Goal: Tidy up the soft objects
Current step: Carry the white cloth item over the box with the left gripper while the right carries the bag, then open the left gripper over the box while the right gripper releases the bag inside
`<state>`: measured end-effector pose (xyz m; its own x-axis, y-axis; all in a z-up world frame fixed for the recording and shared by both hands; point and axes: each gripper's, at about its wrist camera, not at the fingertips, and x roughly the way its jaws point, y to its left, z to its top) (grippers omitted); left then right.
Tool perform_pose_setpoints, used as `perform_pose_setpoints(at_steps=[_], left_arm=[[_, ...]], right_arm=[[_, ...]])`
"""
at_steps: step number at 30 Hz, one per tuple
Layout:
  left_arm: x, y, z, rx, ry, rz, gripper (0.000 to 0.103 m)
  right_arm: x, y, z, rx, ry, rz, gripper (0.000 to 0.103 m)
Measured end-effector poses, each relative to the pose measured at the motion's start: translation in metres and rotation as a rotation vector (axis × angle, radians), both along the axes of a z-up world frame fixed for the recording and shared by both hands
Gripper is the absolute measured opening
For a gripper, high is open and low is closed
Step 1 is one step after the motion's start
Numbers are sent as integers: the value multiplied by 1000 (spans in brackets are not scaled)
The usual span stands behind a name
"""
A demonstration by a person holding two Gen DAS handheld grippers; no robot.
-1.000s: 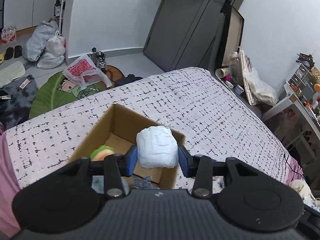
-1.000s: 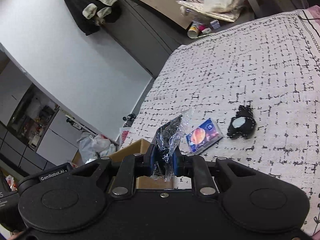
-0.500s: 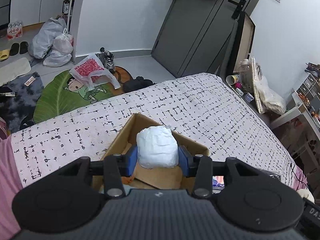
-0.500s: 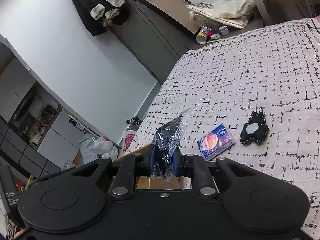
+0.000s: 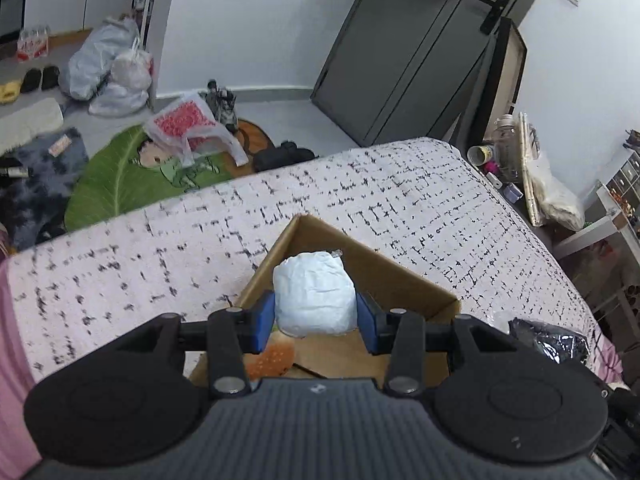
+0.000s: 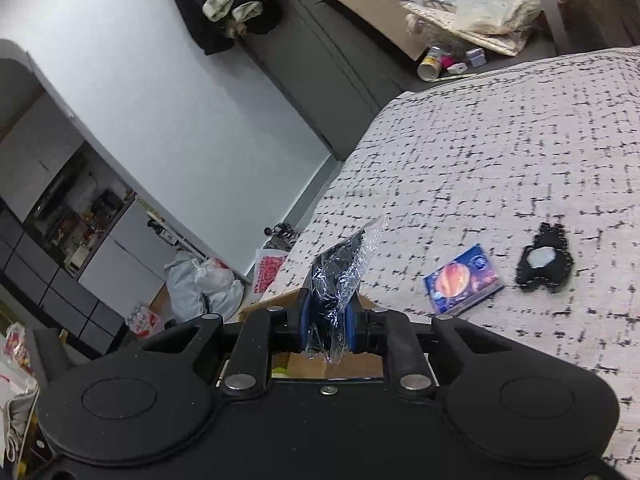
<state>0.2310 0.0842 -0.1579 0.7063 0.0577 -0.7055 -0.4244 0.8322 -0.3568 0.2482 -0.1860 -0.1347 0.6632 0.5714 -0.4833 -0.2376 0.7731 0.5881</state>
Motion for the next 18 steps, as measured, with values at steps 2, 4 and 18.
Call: perform_pose_setpoints(at_steps=[2,4,18], left_arm=[[5,1,-4,5,3,2,43],[8,-1,-5,10,-13,-15,43],[1,2,3,12,-37,-31,73]], right_arm=[[1,7,-1,-7,-7,7,18],[2,14,-3,-9,-9,16,18],[2,41,-6,-50,-7,85,23]])
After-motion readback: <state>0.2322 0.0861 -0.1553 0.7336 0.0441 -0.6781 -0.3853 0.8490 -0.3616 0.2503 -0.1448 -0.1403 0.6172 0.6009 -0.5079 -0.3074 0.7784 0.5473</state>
